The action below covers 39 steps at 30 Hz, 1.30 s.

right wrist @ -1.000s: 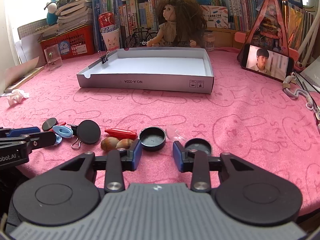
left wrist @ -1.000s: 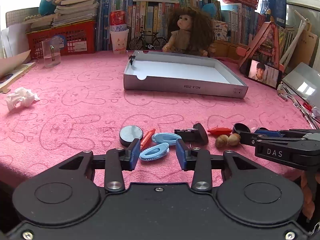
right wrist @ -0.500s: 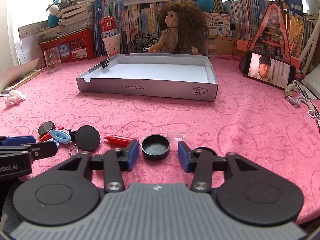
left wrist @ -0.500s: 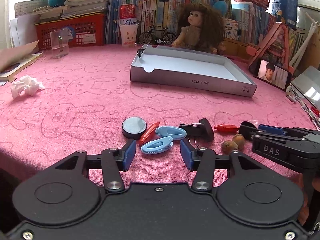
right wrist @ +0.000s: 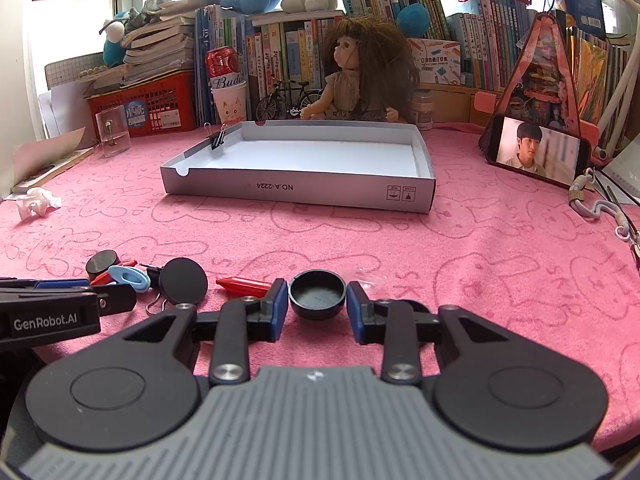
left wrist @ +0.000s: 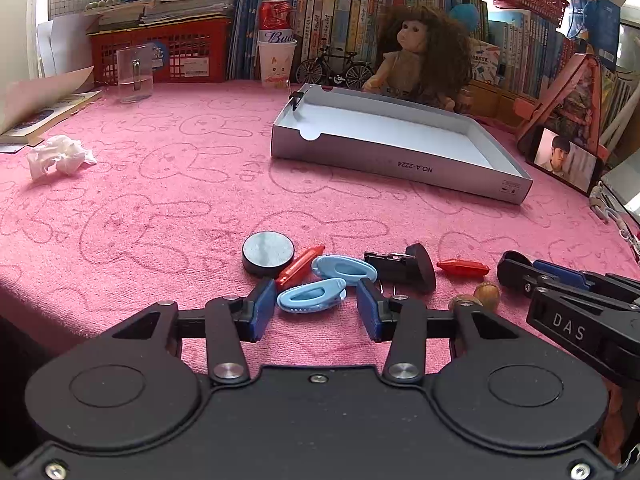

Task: Organize rigid objects
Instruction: 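Grasp the light blue oval clip with left gripper while right gripper grasps a black round lid, then carry the blue clip and black lid over the white tray with both grippers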

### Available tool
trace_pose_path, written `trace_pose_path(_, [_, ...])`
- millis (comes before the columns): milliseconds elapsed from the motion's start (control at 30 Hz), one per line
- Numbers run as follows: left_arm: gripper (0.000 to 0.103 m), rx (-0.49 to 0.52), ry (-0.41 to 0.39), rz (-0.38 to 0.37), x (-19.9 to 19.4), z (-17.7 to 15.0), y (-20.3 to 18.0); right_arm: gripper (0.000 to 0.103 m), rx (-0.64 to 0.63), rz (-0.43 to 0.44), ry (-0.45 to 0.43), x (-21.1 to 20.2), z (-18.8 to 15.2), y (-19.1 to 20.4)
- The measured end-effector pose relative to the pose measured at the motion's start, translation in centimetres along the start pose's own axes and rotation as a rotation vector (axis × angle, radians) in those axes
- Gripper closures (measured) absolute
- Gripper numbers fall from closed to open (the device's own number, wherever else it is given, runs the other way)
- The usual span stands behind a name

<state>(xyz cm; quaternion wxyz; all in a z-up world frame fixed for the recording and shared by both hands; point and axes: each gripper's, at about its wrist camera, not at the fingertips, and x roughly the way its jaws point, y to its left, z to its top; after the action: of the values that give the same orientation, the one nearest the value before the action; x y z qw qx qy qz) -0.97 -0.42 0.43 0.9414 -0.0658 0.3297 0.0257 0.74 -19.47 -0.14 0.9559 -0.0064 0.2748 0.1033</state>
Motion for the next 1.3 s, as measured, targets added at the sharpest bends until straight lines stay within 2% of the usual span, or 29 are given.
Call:
trace_pose_path(133, [0.063,0.017,-0.01,0.012,0.2,-0.1,-0.2,0.065,0.004,-0.003,-0.002,0.0,0.0,-0.1])
trace_pose_path(200, [0.068,0.031,-0.017,0.019,0.2,-0.2,-0.3,0.065,0.006,-0.005,-0.002,0.0,-0.1,-0.1])
trace_pose_path(600, [0.068,0.055,-0.034,0.007,-0.2,-0.2,-0.3,0.065,0.009,-0.01,-0.008,-0.1,0.0,-0.3])
trace_pose_path(833, [0.068,0.082,-0.073,0.009,-0.9,0.0,-0.5,0.065,0.015,-0.011,-0.016,-0.2,0.1,-0.4])
trace_pose_path(1067, [0.068,0.087,-0.118,0.009,-1.2,1.5,0.0,0.065,0.018,-0.012,-0.03,-0.3,0.6,-0.6])
trace_pose_path(1300, [0.068,0.072,-0.125,-0.031,-0.5,4.1,0.6,0.065,0.002,-0.025,-0.061,-0.3,1.8,-0.6])
